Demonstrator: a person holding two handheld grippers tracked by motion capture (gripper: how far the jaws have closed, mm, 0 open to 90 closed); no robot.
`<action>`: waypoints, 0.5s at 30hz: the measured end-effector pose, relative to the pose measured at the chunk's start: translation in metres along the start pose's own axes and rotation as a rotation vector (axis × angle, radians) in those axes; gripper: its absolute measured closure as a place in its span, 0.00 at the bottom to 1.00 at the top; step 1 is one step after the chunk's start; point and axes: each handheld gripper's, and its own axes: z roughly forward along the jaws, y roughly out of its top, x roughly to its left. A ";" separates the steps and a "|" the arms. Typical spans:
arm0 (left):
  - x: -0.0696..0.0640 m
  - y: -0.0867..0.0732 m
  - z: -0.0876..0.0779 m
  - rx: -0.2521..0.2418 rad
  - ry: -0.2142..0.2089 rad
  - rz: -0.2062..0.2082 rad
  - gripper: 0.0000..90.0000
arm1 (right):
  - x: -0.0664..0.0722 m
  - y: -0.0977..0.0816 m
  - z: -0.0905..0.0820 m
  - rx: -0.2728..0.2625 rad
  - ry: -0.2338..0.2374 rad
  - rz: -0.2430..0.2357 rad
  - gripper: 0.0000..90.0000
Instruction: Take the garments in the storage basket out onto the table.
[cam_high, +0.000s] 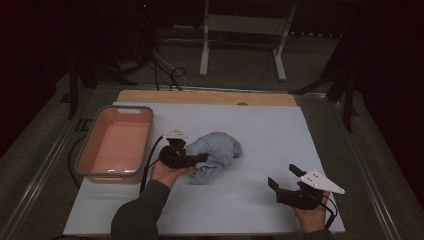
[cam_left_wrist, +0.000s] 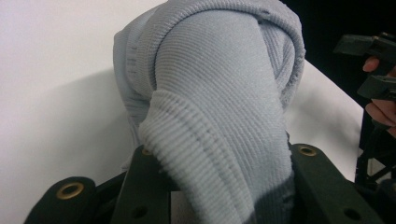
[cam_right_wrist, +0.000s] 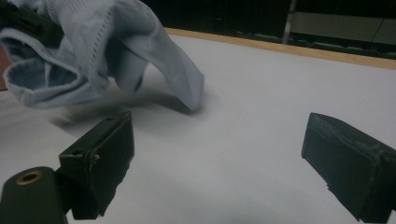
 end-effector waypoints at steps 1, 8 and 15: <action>-0.002 0.000 0.004 0.002 0.013 -0.002 0.64 | 0.000 0.000 0.000 0.000 0.000 -0.001 0.11; -0.003 0.003 0.005 -0.032 0.051 -0.014 0.16 | 0.000 0.000 0.000 0.001 0.001 0.000 0.11; -0.001 0.005 -0.009 -0.093 0.041 -0.010 0.01 | 0.000 0.000 0.001 0.004 0.003 -0.003 0.11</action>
